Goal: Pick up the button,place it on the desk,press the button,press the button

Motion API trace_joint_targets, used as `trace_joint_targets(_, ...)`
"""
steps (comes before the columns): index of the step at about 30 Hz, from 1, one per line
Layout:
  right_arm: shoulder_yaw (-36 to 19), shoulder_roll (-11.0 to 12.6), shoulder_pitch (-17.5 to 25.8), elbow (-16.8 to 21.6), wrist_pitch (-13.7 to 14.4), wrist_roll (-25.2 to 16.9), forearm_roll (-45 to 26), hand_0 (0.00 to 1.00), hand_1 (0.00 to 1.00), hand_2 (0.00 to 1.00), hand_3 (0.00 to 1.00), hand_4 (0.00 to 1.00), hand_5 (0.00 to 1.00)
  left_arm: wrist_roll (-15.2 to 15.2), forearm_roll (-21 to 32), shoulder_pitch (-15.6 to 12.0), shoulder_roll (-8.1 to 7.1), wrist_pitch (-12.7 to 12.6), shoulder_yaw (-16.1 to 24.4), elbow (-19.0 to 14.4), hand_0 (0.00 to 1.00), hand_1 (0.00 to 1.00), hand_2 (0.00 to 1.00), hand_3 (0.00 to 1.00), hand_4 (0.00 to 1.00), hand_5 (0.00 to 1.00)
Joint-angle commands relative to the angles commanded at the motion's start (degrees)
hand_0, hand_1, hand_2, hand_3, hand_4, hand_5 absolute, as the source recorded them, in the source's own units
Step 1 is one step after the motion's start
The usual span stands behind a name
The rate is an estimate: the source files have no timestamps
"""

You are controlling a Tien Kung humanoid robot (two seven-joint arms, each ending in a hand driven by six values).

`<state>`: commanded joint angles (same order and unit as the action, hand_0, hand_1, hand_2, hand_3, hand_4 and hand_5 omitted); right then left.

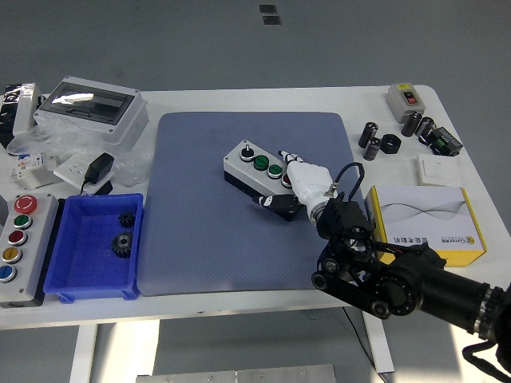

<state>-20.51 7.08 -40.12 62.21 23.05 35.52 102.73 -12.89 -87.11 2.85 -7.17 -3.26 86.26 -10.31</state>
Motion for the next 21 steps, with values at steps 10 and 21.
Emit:
trace_joint_targets(10,-0.2,0.4,0.1,0.3,1.8,-0.3,2.8,0.060,0.322,0.492,0.998,0.237,0.103,0.5,0.4,0.0,-0.08,0.1,-0.3,0.0,0.626,0.601,0.537,0.587,0.654,0.111)
trace_joint_targets(21,0.4,1.9,0.7,1.8,3.8,-4.2,1.0,0.023,0.249,0.318,0.792,0.136,0.002,0.7,0.8,-0.3,0.01,0.1,-0.4,0.0,0.624,0.601,0.539,0.588,0.649,0.106)
